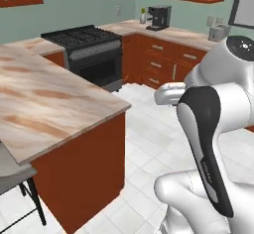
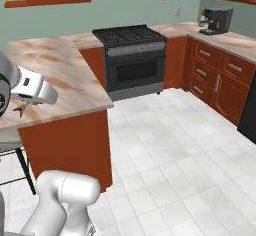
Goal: Open the fridge, remove the tangerine, potato, and fish, and place them on any counter.
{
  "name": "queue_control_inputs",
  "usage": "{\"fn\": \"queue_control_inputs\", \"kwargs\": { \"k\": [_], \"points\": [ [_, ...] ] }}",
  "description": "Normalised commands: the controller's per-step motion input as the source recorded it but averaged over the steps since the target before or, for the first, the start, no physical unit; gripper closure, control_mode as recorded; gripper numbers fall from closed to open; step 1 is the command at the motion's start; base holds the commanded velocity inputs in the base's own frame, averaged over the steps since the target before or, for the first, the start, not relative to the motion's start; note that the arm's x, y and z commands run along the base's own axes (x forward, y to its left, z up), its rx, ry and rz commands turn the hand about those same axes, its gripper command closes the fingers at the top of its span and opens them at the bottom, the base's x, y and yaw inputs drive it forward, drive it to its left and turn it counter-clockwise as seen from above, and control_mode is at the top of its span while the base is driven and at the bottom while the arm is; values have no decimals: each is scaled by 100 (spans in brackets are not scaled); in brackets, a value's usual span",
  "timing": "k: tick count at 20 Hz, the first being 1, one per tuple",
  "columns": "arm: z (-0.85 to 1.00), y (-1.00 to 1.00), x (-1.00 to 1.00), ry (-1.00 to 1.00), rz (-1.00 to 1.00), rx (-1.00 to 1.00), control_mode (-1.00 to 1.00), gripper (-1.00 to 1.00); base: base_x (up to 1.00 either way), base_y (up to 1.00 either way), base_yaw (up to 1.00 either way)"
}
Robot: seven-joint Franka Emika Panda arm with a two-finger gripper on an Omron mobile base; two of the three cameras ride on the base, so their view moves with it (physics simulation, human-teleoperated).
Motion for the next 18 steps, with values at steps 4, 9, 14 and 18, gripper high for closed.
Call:
{"fn": "queue_control_inputs", "kwargs": {
  "k": [4,9,14,18],
  "points": [
    [0,0,0,0,0,0,100,100,89,37,52],
    [0,0,0,0,0,0,100,100,100,13,28],
    [-20,3,60,13,11,0,-100,100,40,4,8],
    [-88,0,100,29,12,0,-100,100,0,0,0]
  ]
}}
